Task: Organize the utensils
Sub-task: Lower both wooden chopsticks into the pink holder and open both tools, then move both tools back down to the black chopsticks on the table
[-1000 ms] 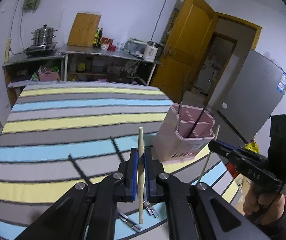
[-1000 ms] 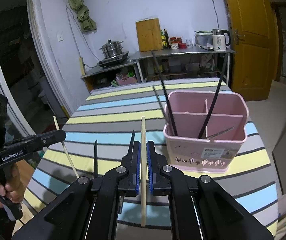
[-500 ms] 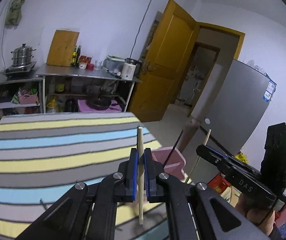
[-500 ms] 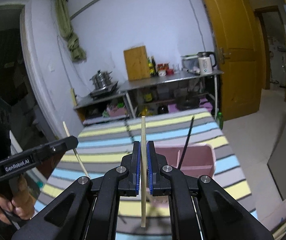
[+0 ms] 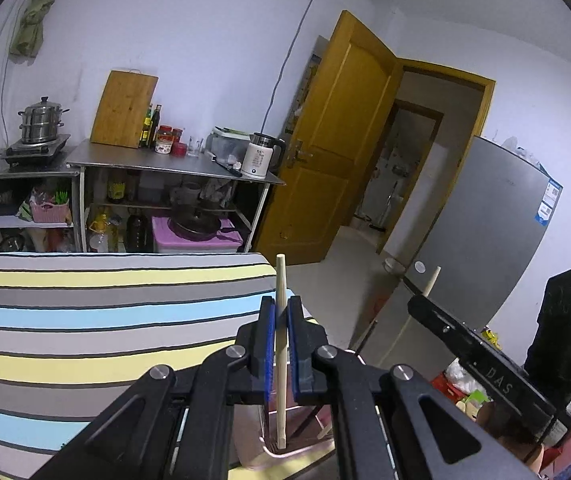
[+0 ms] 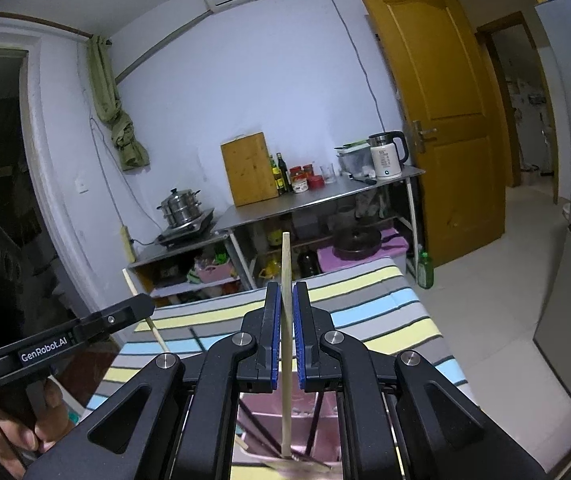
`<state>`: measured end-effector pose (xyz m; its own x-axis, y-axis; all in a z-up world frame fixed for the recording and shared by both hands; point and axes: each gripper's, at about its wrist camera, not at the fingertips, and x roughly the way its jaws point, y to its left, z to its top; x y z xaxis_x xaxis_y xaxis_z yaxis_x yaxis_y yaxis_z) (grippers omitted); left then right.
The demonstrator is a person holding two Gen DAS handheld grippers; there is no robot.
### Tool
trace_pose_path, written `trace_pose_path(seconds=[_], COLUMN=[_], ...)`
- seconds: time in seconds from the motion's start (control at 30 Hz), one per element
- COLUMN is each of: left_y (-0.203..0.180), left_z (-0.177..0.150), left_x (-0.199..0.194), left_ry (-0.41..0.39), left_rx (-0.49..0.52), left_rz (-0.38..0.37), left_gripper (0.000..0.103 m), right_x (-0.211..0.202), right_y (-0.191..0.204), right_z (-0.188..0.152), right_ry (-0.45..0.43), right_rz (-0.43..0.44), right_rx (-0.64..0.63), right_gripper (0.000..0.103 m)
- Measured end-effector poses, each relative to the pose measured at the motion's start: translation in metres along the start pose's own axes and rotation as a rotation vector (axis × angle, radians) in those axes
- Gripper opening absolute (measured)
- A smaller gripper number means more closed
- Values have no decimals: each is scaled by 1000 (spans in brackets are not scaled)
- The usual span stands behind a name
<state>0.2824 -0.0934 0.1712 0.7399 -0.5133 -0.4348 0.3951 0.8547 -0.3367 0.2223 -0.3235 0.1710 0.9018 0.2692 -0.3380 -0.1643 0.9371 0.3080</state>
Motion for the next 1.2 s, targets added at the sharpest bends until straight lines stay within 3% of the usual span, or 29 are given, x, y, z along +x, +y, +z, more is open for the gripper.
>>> trace_pose_path(seconds=[0.27,0.67,0.77,0.83,1.0,1.2], left_y=[7,11,10,11,16,30], left_z=[-36,-80,-87,-90,-92,-107], left_x=[26,20,17,13,-9,-42], left_ry=[57,128,149,150,117,87], left_rx=[16,44,46,40,24,5], left_rz=[7,9,18,16,8,30], left_gripper=[6,7,11,19,30,30], right_x=[13,4,7,4,-13,-34], right_y=[-8,-7,-6,-6,-4,0], right_z=[-33,-73,-82,-85,-83,-89], right_ry=[35,148,203,217,182,162], right_rz=[-4,-28,-33,-44,-66,-69], right_rx=[-4,-36,-49,-64,-85,-80], right_gripper=[6,7,7,8,28,29])
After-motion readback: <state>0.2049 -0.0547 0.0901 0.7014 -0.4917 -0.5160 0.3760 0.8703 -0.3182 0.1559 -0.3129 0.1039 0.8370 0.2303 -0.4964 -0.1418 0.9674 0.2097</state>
